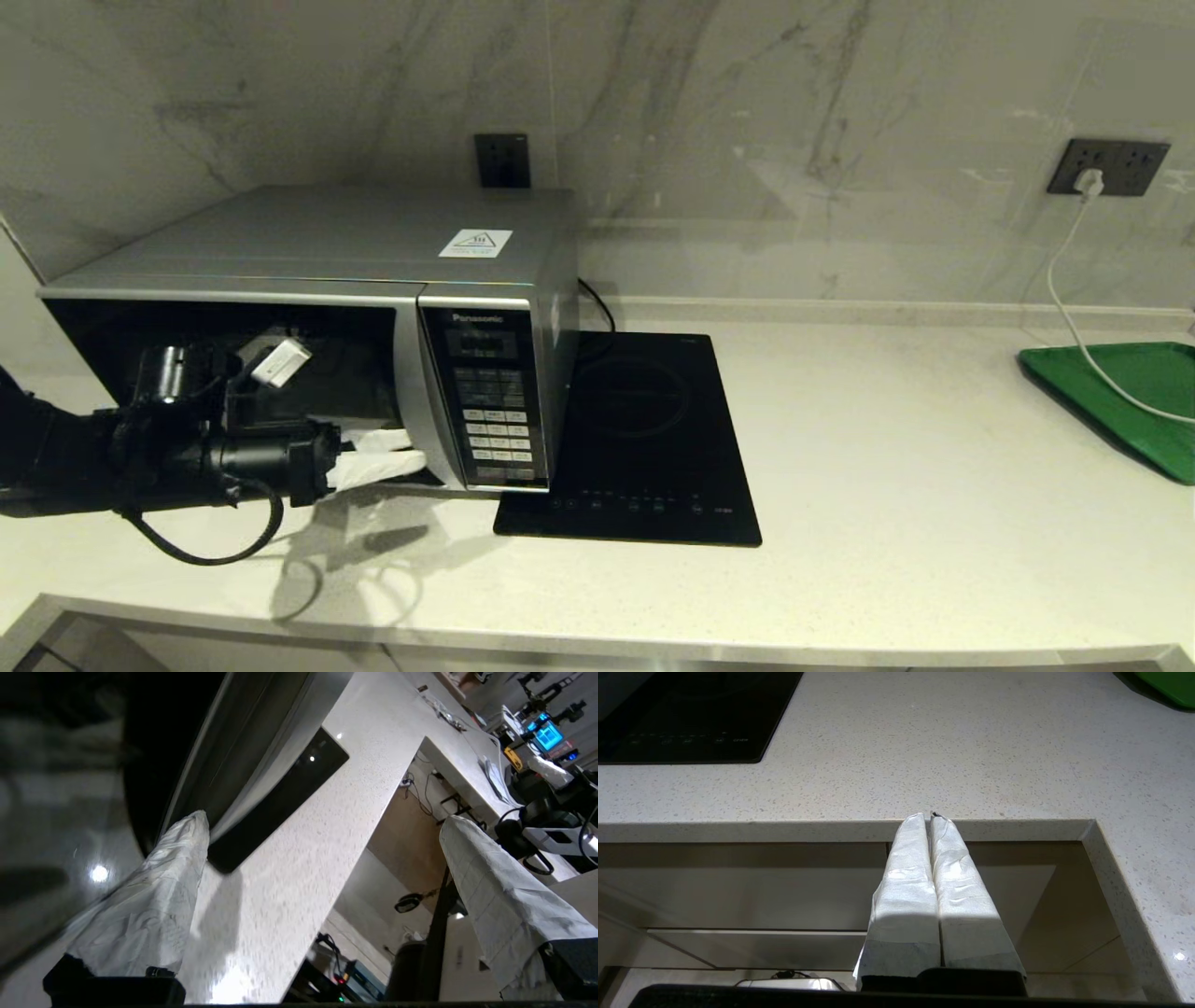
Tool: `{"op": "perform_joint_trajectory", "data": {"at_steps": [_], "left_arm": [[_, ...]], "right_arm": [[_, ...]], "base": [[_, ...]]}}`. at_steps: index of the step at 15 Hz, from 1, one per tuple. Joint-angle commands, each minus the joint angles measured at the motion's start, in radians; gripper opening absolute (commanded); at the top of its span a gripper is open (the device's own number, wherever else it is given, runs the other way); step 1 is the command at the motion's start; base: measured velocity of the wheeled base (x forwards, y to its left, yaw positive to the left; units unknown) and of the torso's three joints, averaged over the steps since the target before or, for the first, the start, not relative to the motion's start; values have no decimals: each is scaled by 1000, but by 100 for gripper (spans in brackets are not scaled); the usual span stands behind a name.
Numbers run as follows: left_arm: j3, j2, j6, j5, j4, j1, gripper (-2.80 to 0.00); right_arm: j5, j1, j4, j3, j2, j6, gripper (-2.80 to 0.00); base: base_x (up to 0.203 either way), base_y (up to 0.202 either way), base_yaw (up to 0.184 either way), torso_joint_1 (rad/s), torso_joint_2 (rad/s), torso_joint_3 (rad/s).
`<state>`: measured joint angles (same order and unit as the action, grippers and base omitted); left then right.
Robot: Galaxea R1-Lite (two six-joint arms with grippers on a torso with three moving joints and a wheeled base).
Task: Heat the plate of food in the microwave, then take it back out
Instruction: Open the microwave oven
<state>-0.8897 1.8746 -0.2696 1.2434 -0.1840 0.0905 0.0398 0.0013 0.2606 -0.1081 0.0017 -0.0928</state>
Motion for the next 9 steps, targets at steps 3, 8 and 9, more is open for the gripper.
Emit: {"op": "perform_joint_trajectory", "data": {"at_steps": [3, 8, 9], "left_arm": [[40, -30, -2, 7, -6, 47, 0], [12, -5, -38, -6, -108, 97, 0], [11, -8, -43, -7, -120, 98, 0]], "right_arm": [[0, 0, 2, 0, 0, -1, -280], [0, 0, 2, 1, 0, -1, -280], [0, 0, 2, 0, 0, -1, -280]], "base": [[0, 0, 0, 0, 0, 0], [0, 0, 0, 0, 0, 0], [0, 0, 0, 0, 0, 0]]}}
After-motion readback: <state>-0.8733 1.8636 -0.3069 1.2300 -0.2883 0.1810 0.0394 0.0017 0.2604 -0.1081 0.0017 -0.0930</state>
